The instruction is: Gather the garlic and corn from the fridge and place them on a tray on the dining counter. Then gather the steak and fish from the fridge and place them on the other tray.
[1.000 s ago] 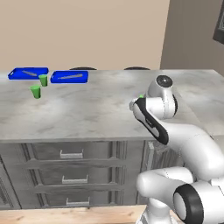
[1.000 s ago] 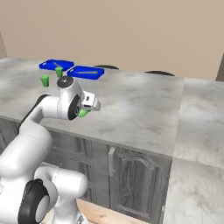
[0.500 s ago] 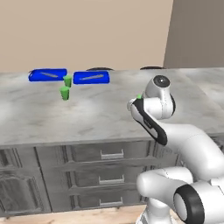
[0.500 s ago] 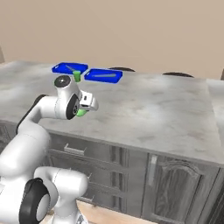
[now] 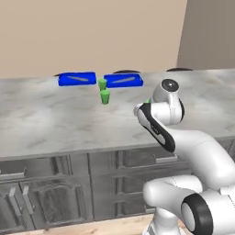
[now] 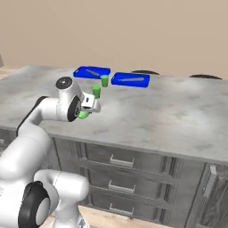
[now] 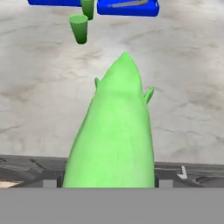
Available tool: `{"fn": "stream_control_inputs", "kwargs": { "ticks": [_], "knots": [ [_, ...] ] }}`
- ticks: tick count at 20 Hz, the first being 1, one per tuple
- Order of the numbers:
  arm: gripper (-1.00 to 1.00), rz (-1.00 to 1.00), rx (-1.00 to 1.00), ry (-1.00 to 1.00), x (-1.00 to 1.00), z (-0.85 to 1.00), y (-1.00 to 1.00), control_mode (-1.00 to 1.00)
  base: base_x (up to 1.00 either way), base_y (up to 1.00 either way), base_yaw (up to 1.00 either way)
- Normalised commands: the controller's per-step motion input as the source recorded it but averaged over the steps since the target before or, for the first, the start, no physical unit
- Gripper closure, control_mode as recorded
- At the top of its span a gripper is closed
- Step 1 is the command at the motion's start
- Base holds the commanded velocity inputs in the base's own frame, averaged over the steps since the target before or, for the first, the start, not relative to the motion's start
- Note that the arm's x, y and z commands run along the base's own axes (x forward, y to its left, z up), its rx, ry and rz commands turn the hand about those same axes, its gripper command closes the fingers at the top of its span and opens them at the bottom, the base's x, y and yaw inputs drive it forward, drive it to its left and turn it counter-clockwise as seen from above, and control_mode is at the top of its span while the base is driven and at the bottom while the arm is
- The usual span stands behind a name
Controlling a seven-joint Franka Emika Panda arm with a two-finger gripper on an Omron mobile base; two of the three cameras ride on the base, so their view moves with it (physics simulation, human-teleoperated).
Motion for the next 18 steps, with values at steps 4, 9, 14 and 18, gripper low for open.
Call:
{"fn": "stream_control_inputs", "kwargs": {
  "ticks": [4,9,14,18],
  "knots": [
    [1.00,0.00,0.00,0.00,0.00,0.00,0.00,1.00,0.01,1.00,-0.13],
    [1.00,0.00,0.00,0.00,0.00,0.00,0.00,1.00,0.04,1.00,-0.15],
    [1.00,0.00,0.00,0.00,0.00,0.00,0.00,1.00,0.00,1.00,-0.17],
    [1.00,0.00,0.00,0.00,0.00,0.00,0.00,1.00,0.00,1.00,-0.16]
  ]
}}
